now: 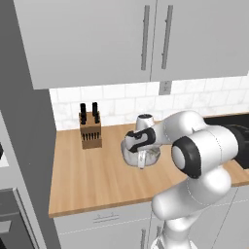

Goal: Take the meat container that has the fish and place it on the second highest rack of the freezer. Then take the vegetable container that has the onion and lemon wedge and place it on the highest rack of the freezer.

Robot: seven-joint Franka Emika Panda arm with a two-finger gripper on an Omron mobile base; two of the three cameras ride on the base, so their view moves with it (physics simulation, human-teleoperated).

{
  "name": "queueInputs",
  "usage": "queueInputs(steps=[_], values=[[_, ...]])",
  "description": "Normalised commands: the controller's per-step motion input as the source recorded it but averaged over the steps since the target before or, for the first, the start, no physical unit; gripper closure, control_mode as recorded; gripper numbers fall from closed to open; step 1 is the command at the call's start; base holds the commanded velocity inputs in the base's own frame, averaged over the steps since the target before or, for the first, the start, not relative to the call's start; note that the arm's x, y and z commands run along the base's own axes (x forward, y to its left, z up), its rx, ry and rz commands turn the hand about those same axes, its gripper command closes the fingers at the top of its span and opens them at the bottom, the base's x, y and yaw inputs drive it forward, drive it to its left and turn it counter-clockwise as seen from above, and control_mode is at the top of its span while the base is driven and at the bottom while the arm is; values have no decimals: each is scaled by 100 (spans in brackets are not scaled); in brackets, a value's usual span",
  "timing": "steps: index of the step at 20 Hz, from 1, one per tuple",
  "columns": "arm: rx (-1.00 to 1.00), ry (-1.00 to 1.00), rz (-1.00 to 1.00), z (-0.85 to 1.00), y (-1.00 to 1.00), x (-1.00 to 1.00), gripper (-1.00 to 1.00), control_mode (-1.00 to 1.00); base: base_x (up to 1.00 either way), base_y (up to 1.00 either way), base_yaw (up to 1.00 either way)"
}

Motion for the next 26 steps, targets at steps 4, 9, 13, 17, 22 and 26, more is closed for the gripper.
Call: queueInputs(steps=[4, 9, 13, 17, 22, 26], values=[[0, 0, 0, -32, 0, 0, -100, -100, 0, 0, 0], [0, 0, 0, 0, 0, 0, -100, -100, 0, 0, 0], [0, 0, 0, 0, 0, 0, 100, -100, 0, 0, 0], [0, 0, 0, 0, 0, 0, 100, -100, 0, 0, 0], [0, 0, 0, 0, 0, 0, 100, -100, 0, 0, 0], [0, 0, 0, 6, 0, 0, 100, -100, 0, 0, 0]])
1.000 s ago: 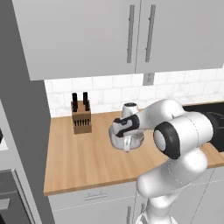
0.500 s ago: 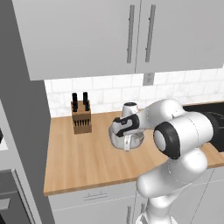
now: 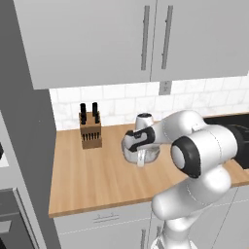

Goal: Take the meat container that has the fish and place it on the second highest rack of the freezer. Then take the vegetable container that has the onion and lemon wedge and place it on the highest rack of the freezer.

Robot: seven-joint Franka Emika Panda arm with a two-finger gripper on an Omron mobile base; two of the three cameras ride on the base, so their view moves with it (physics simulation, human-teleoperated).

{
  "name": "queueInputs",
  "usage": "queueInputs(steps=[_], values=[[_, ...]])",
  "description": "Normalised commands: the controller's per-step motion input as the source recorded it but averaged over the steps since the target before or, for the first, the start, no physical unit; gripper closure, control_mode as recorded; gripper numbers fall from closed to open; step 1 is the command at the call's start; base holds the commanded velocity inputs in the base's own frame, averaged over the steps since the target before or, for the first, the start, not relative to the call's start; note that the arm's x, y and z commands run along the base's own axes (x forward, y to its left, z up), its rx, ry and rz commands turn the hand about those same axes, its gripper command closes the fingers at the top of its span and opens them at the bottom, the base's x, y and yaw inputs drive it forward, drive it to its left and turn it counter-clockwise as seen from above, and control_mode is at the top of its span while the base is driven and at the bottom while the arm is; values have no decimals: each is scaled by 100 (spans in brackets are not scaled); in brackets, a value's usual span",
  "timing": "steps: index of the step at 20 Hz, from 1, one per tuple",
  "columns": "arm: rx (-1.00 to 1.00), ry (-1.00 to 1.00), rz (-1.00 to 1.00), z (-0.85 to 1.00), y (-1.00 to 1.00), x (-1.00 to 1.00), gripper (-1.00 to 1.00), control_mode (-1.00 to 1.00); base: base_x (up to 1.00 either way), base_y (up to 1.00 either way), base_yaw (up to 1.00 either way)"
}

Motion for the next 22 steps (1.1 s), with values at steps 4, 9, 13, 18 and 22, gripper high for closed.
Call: queueInputs(steps=[4, 9, 13, 18, 22], values=[[0, 0, 0, 41, -10, -39, 100, -100, 0, 0, 0], [0, 0, 2, 47, -25, -44, 100, -100, 0, 0, 0], [0, -4, 9, 44, -44, -30, 100, -100, 0, 0, 0], [0, -1, 8, 49, -47, -47, 100, -100, 0, 0, 0], [-2, 0, 7, 43, -27, -50, 100, -100, 0, 0, 0]])
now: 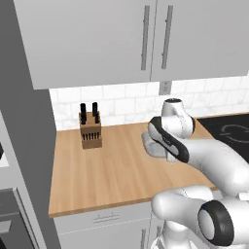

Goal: Take the meat container that has the fish and place it on the second highest rack of the freezer. Then take the vegetable container that has the onion and lemon wedge and place it on the highest rack of the freezer.

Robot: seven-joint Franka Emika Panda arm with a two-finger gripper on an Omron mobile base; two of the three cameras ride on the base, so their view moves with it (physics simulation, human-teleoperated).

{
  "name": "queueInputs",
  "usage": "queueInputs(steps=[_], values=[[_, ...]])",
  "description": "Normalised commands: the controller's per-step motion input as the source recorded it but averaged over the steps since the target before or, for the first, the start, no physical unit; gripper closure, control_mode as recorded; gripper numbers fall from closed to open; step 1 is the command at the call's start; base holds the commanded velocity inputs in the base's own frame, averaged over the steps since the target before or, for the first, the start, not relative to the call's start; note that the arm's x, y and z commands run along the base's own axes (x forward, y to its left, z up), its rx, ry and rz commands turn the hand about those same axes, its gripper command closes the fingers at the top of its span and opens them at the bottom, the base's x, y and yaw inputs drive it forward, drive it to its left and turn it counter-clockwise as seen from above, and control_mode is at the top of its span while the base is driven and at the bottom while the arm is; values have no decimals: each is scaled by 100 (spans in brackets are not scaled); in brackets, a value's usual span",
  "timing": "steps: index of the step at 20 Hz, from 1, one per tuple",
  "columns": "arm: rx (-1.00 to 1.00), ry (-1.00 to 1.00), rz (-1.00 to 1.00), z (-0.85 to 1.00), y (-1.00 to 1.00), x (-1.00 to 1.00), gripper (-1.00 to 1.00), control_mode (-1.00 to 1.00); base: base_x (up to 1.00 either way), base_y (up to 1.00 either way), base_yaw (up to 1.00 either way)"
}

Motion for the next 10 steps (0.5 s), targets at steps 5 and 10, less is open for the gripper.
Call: queueInputs(steps=[5, 10], values=[[-4, 0, 7, 23, -12, -49, 100, -100, 0, 0, 0], [-3, -2, 2, 49, -2, -33, 100, -100, 0, 0, 0]])
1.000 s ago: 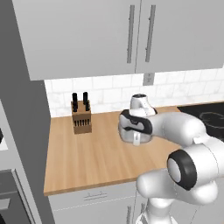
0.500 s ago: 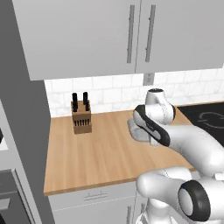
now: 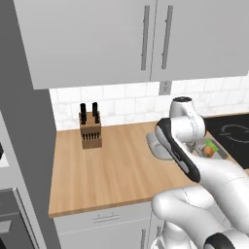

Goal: Take the meat container that has the fish and place it on the second highest rack of the freezer. Then take the vegetable container that has the onion and lemon wedge and place it on the highest rack of the freezer.

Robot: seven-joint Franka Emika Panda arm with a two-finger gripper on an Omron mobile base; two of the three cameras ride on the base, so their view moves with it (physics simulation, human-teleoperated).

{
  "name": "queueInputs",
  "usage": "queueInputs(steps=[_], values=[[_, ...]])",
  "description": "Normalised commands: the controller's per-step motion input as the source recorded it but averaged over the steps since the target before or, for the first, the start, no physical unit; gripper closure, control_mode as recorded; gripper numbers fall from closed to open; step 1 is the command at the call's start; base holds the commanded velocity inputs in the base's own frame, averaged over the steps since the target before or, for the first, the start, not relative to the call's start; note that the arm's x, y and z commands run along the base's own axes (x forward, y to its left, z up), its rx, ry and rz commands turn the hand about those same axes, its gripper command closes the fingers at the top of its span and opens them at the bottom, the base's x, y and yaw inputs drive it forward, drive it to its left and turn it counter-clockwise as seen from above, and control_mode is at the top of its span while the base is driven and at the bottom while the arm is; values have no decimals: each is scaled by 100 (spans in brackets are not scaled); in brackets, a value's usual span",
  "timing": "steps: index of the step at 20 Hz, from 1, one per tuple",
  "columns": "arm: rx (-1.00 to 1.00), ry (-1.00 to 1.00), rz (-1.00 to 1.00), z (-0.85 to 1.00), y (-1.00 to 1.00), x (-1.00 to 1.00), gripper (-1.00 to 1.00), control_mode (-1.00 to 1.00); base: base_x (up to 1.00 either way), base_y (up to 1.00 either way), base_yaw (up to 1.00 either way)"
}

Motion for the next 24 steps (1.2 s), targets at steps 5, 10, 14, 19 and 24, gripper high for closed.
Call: queueInputs(steps=[5, 10, 14, 19, 24], values=[[0, 0, 10, 30, -9, -2, 100, -100, 0, 0, 0], [0, 0, 6, 27, -21, -11, 100, -100, 0, 0, 0], [0, -9, 0, 48, 0, -45, 100, -100, 0, 0, 0], [0, -12, -2, 63, 1, -31, 100, -100, 0, 0, 0], [1, -5, -1, 50, 0, -25, 100, -100, 0, 0, 0]])
